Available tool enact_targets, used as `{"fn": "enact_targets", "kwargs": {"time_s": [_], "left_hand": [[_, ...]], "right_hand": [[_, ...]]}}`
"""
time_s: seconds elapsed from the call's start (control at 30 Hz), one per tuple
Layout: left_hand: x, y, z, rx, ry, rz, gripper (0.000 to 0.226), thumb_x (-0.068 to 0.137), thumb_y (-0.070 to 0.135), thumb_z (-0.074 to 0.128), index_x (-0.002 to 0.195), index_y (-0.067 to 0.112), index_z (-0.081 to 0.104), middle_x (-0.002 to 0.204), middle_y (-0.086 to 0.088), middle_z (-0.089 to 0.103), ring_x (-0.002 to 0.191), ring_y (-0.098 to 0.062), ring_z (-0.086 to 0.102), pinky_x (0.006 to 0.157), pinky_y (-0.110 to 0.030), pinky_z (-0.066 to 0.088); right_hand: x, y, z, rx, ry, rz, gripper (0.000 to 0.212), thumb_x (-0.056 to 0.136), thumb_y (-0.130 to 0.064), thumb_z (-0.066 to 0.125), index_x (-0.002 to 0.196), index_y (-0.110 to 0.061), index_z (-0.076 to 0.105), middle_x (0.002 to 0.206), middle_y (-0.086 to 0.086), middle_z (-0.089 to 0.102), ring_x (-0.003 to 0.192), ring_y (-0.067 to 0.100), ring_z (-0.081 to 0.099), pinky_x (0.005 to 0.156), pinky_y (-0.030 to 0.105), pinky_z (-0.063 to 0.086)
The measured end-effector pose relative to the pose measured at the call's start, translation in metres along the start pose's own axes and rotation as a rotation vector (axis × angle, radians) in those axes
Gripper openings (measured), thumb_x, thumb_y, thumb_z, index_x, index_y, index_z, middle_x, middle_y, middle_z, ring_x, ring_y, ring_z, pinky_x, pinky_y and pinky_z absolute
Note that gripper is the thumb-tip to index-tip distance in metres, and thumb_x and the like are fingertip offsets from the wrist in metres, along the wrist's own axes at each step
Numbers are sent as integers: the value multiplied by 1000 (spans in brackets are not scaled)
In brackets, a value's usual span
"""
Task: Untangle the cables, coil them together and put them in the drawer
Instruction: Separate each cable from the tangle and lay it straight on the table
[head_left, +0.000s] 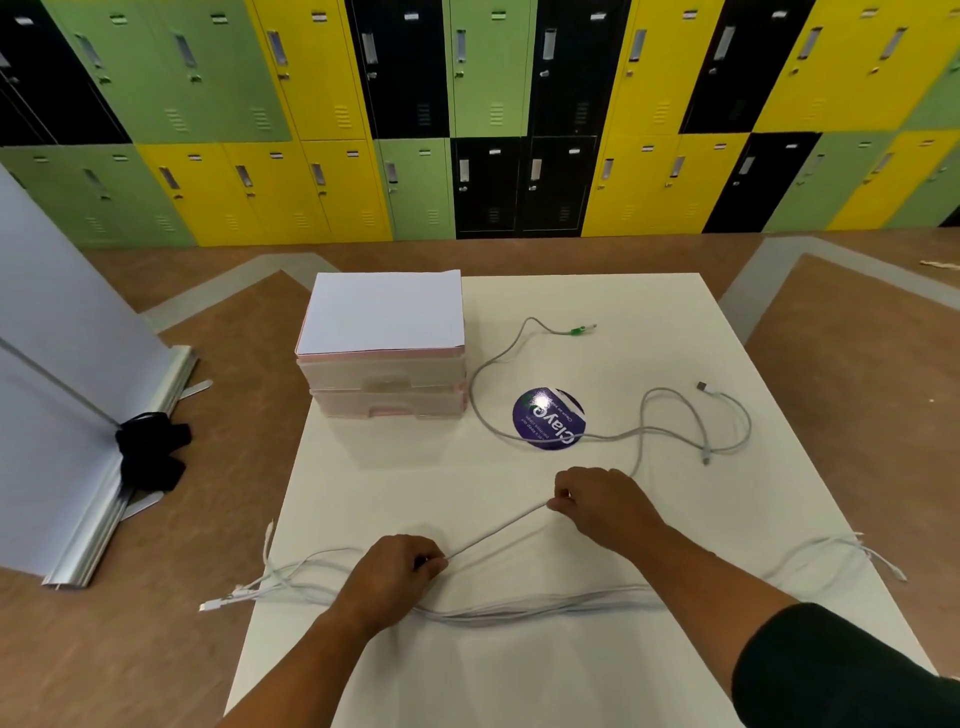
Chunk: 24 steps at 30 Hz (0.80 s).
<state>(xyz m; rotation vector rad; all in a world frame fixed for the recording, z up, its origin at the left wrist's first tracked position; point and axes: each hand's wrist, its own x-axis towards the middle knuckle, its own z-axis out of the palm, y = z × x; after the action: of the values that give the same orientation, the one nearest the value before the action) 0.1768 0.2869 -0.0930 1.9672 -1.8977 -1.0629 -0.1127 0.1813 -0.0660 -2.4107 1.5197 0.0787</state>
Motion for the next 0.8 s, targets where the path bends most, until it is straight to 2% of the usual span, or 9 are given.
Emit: {"fn": "enact_targets", "kwargs": {"time_s": [0.1,0.2,0.3,0.43,0.53,0.67,0.8], "left_hand": [[1,0,0,3,-10,-2,24,96,33,59,73,34,66,74,12,68,71,-5,60,67,-19,45],[2,-1,0,4,-18,-3,22,96,33,59,78,29,70,74,12,68,72,-5,60,67,-20,46],[2,-2,0,15,-16,-2,22,96,33,59,78,28,70,74,13,68,72,-5,60,67,-19,45],[4,1,-2,55,-25,-12,32,96,30,59,64,36,61,63,22,62,64,1,56,59,-13,38],[7,6,-3,137,-76,-23,36,94,27,56,58,31,56,55,17,56,56,-4,53,54,-17,36],[16,23,-9,241,-77,32,26,92,45,55,86,25,70,75,9,67,71,-12,61,60,-21,41],[31,56,-9,251,-118,87,33,95,48,55,113,24,68,105,5,69,90,-14,62,77,-25,47]], "right_hand": [[-1,8,4,1,39,-28,23,103,-36,44,108,-23,63,103,-6,63,91,18,61,81,32,41],[-2,12,5,-20,39,-48,25,105,-33,41,114,-26,63,108,-8,64,94,18,60,82,32,39],[-5,15,4,-33,39,-16,24,104,-36,42,106,-24,63,103,-7,66,90,17,61,80,32,34],[-10,24,0,18,56,37,32,101,-46,48,91,-18,61,88,-6,65,72,16,53,71,30,30],[-9,24,2,85,42,1,32,101,-43,49,90,-17,62,87,-4,65,75,18,57,70,29,31],[-8,24,-2,120,-13,-37,31,102,-41,48,94,-17,66,93,-4,67,86,18,59,77,30,36],[-7,21,-9,115,-43,-59,32,102,-42,47,94,-18,66,93,-5,66,90,17,56,86,32,36]]}}
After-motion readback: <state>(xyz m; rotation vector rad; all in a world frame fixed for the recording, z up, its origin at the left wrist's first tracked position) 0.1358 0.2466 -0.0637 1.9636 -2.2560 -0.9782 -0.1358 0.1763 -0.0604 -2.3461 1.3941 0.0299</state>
